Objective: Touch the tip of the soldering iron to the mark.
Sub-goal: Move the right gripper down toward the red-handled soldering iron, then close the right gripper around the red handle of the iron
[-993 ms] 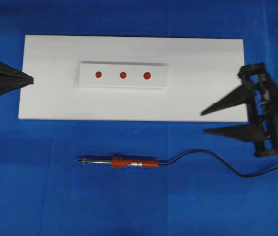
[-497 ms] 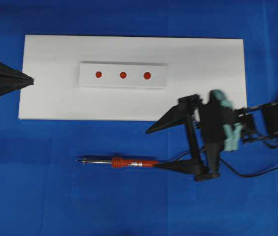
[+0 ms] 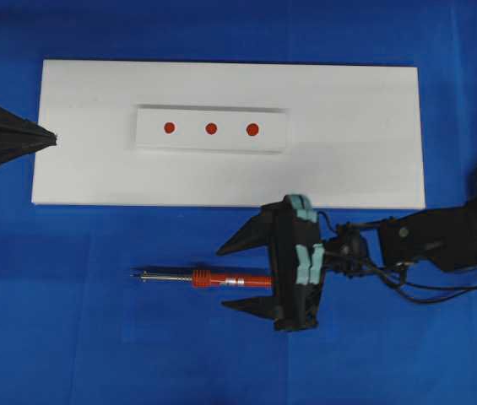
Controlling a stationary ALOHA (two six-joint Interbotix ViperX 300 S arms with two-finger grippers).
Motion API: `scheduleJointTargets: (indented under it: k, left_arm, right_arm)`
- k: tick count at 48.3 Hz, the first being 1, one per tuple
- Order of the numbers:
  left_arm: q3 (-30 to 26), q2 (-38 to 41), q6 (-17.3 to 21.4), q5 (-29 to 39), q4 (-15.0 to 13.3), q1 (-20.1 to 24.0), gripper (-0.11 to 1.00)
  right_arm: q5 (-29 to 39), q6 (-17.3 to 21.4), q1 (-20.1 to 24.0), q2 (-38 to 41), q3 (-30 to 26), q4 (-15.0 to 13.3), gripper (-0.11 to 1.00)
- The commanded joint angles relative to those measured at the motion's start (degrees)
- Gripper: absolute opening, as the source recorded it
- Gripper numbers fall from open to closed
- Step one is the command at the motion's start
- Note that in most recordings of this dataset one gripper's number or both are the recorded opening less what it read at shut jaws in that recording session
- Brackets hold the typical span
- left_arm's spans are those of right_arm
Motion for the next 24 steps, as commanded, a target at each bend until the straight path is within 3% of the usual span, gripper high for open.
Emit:
scheduleJointTargets:
  k: [1,9,24]
  left_arm:
    - [-0.44,0.18,-0.09,-0.62,0.0,0.62,0.0]
    - [-0.26,0.18,-0.09,-0.62,0.0,1.49,0.0]
    - [0.18,0.18,-0.09,-0.62,0.0,1.58,0.0]
  right_arm:
    - [-1.14,-0.09,0.7,1.23,-2.2,1.23,0.85]
    - [-1.58,-0.18,0.88,6.06,-3.69,4.31,0.85]
    - [-2.2,-0.35,1.14,10.55,-4.31,7.12,0.84]
